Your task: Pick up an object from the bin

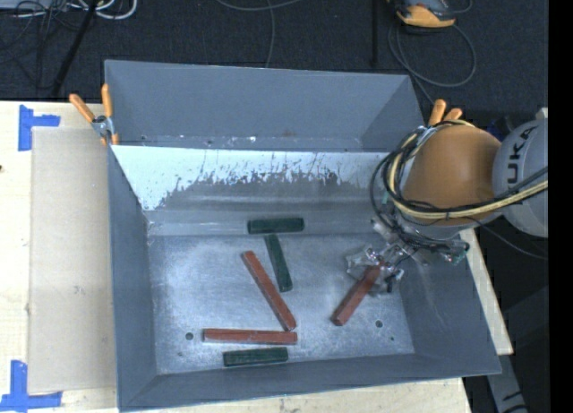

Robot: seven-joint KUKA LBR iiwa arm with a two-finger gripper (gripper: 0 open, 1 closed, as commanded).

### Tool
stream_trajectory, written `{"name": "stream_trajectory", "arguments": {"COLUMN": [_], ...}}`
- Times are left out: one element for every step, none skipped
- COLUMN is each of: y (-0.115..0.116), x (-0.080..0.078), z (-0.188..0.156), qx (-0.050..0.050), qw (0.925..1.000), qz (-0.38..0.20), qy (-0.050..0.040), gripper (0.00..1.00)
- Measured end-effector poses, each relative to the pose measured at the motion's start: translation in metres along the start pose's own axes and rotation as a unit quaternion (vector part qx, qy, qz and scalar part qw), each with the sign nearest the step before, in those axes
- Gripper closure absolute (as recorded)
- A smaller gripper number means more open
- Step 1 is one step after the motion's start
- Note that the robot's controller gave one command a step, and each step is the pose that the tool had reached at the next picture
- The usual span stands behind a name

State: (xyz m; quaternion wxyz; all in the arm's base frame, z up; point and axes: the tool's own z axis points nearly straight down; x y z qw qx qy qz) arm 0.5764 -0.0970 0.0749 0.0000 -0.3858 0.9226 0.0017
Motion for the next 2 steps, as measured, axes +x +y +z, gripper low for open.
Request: {"name": "stream_trajectory", "arguments": {"y": [0.060,0.061], "x": [-0.012,-0.009], "z": [-0.071,-0.171], "qx": [0.002,0.005], "qw": [0.9850,0.9819], "qz": [-0.173,-0.189], "qy": [-0.0005,-0.0015], "gripper": [1.00,1.00]}}
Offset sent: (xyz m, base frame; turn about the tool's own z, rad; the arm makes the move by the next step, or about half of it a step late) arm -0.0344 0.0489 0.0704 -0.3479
